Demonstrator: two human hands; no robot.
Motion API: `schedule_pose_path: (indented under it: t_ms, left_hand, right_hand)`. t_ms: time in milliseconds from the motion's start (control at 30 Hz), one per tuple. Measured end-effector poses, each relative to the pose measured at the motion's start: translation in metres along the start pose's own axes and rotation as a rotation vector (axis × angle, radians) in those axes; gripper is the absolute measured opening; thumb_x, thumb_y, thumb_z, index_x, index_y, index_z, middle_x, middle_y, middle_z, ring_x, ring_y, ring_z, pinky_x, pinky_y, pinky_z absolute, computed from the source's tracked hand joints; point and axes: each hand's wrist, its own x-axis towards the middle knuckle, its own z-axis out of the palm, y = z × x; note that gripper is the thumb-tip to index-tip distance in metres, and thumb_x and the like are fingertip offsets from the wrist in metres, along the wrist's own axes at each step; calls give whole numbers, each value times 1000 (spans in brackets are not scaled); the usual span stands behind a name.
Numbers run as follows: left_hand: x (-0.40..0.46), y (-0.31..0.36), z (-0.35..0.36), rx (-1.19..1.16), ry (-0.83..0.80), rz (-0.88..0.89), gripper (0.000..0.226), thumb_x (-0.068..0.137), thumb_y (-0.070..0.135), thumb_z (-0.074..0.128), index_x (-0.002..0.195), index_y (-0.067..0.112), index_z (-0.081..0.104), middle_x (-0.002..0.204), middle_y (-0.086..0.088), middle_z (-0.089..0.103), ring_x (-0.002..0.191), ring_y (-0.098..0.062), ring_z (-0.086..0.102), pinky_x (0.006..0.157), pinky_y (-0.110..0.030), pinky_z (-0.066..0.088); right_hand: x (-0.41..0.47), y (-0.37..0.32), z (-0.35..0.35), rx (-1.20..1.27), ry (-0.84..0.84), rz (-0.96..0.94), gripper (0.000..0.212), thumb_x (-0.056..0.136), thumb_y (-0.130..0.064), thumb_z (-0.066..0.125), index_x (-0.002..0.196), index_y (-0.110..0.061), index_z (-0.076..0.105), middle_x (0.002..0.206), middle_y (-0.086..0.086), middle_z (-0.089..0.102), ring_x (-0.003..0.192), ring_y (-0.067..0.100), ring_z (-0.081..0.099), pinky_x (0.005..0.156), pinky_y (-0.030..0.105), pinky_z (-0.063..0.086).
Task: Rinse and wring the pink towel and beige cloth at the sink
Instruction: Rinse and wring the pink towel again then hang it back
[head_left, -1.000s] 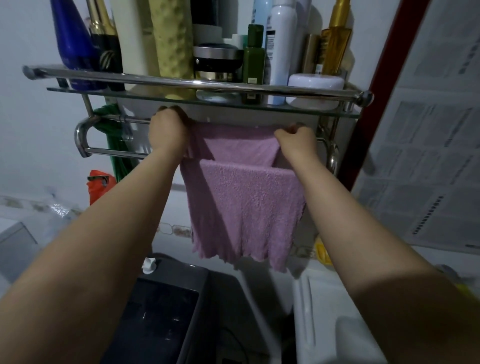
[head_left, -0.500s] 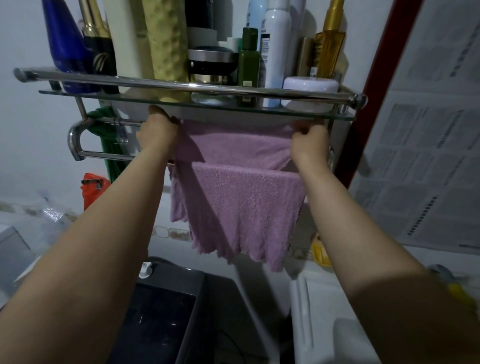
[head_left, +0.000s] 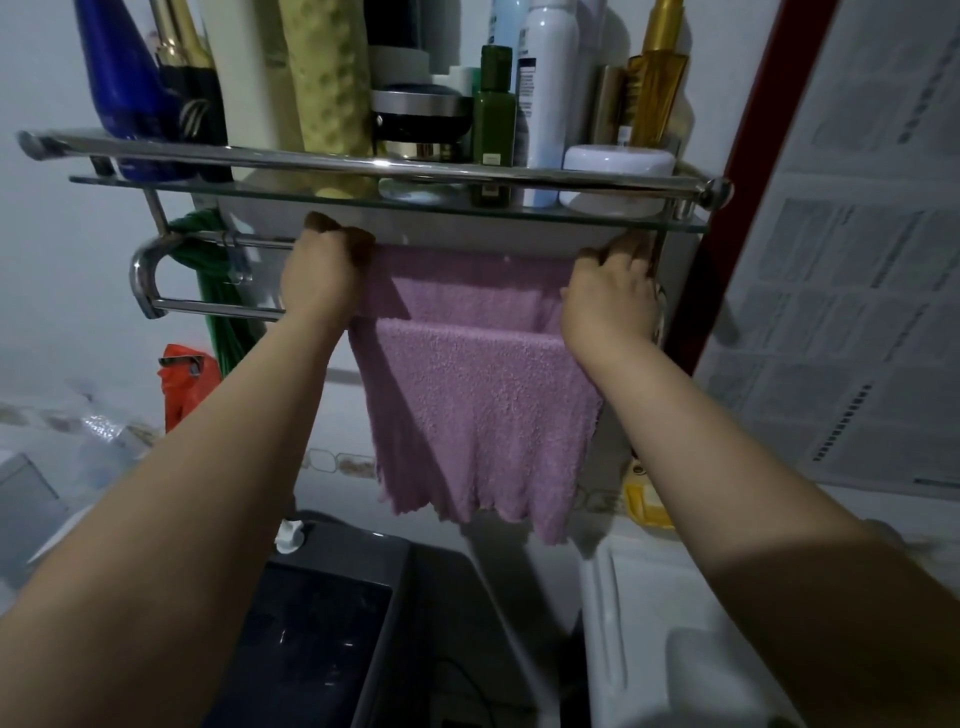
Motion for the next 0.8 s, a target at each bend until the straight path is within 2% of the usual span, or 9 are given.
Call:
schedule_pose_path:
  t_ms: [100, 200, 267, 333, 433, 500, 600, 700, 800]
  left_hand:
    - [-3, 4, -1, 164, 107, 257, 30, 96, 24, 47, 116, 17, 67, 125, -13, 58, 108, -39, 51, 83, -43, 44]
    - [-9, 13, -1, 175, 94, 434, 32, 96, 27, 45, 114, 15, 68, 115, -12, 67, 97, -35, 60, 82, -41, 44]
    - [-11, 19, 0, 192, 67, 382, 35, 97, 36, 43, 115, 18, 66, 111, -15, 66, 94, -37, 59, 81, -42, 42]
    - [-12, 21, 0, 199, 56, 310, 39, 98, 41, 41, 119, 18, 64, 114, -19, 62, 97, -39, 56, 82, -43, 42]
    - [-19, 23, 6, 192, 4, 239, 45, 97, 47, 37, 127, 20, 57, 127, -19, 53, 111, -40, 48, 92, -45, 39]
    - [-25, 25, 11, 200, -29, 212, 49, 97, 50, 32, 129, 19, 53, 127, -20, 52, 114, -40, 46, 95, -46, 37]
    - [-29, 28, 13, 195, -40, 190, 50, 98, 50, 27, 131, 20, 49, 124, -22, 52, 116, -40, 45, 97, -47, 36]
    - [-33, 34, 13, 181, -70, 174, 50, 98, 51, 26, 133, 21, 47, 127, -22, 50, 120, -41, 42, 100, -50, 34]
    - [-43, 45, 15, 150, -82, 172, 48, 98, 50, 28, 134, 22, 45, 133, -19, 46, 126, -39, 38, 103, -51, 32]
  right_hand:
    - [-8, 0, 1, -25, 9, -39, 34, 97, -25, 43, 120, -4, 56, 137, 24, 37, 123, 40, 34, 100, 44, 31]
    - [3, 0, 0, -59, -117, -54, 48, 100, -39, 28, 124, -7, 56, 137, 20, 45, 126, 35, 39, 103, 43, 28]
    - [17, 0, -4, -86, -177, -10, 44, 100, -30, 27, 127, -7, 54, 135, 18, 50, 126, 31, 44, 105, 39, 27]
    - [23, -3, -6, -114, -203, 14, 42, 97, -19, 31, 132, -4, 48, 140, 19, 45, 130, 32, 41, 109, 38, 26]
    - [1, -12, -4, -50, -171, -215, 47, 101, -35, 26, 128, -4, 48, 133, 21, 49, 122, 36, 45, 103, 43, 30]
    - [-16, -12, 0, -10, -182, -329, 56, 100, -45, 21, 134, -6, 43, 140, 22, 42, 128, 36, 39, 110, 45, 22]
    - [-15, 1, 1, -68, -205, -288, 57, 100, -47, 19, 139, -9, 36, 148, 22, 33, 133, 36, 34, 114, 44, 13]
    - [-9, 10, -3, -89, -175, -201, 51, 99, -46, 23, 129, -8, 41, 136, 24, 45, 123, 38, 44, 109, 44, 21]
    - [-11, 16, -9, -37, -175, -203, 52, 99, -47, 25, 135, -11, 36, 139, 23, 40, 123, 40, 43, 109, 48, 21]
